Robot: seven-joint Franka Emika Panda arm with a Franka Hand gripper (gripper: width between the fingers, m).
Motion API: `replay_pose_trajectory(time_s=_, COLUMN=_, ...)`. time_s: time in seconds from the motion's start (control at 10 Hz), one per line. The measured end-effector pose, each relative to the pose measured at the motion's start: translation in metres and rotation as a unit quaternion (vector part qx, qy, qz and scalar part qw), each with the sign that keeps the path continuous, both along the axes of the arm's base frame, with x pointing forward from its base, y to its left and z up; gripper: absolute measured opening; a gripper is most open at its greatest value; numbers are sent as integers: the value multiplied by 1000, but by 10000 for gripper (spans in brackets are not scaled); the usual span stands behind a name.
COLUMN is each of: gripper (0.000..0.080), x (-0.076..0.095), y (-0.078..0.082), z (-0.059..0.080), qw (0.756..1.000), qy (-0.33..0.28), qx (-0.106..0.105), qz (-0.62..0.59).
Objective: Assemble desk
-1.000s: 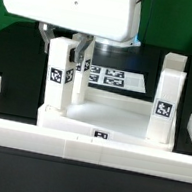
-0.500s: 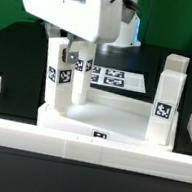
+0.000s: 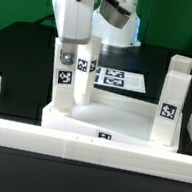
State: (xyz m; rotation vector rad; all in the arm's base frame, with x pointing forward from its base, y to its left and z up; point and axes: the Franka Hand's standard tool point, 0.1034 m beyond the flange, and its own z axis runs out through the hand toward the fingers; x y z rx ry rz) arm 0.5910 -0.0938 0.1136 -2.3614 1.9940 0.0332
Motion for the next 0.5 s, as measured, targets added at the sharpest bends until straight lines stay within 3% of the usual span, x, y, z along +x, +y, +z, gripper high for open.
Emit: replay_pose_trajectory(time_s=0.5, gripper=296, x=1, y=3, z=-1, qw=994, qy=4, qx=2, qz=-110)
